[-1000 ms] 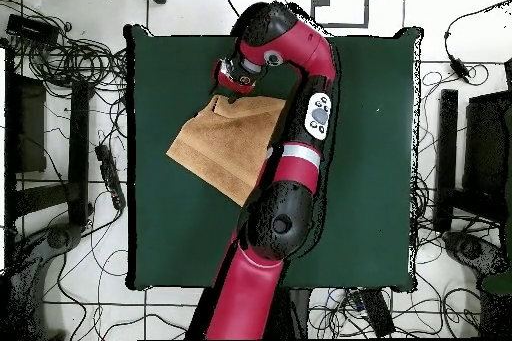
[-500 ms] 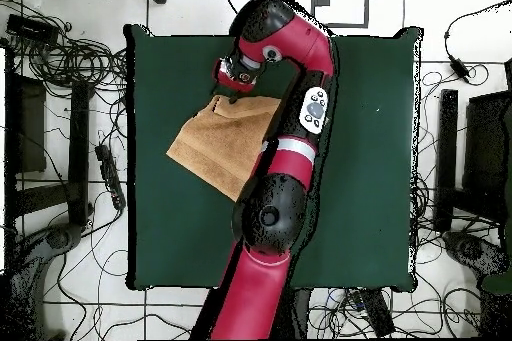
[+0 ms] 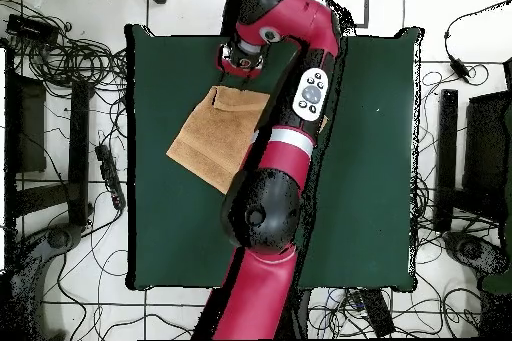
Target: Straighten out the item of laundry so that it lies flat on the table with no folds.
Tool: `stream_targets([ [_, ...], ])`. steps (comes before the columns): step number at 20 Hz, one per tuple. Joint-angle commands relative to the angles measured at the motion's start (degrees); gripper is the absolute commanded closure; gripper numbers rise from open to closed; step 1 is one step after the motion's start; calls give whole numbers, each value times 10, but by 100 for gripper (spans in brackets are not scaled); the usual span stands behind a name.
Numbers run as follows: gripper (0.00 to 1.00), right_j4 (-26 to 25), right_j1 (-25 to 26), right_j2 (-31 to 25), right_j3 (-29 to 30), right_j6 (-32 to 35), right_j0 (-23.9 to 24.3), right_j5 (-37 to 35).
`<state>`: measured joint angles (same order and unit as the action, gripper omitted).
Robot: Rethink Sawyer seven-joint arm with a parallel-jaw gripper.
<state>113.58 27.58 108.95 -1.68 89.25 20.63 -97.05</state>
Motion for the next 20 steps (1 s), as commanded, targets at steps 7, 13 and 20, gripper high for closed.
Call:
stream_targets([
  [7,0,-19,-126,100,9,-92,-4,-108],
  [13,0,-45,-157,65,11,-61,-14,-114],
  [20,0,-234,-156,-160,88,5,-93,-85],
])
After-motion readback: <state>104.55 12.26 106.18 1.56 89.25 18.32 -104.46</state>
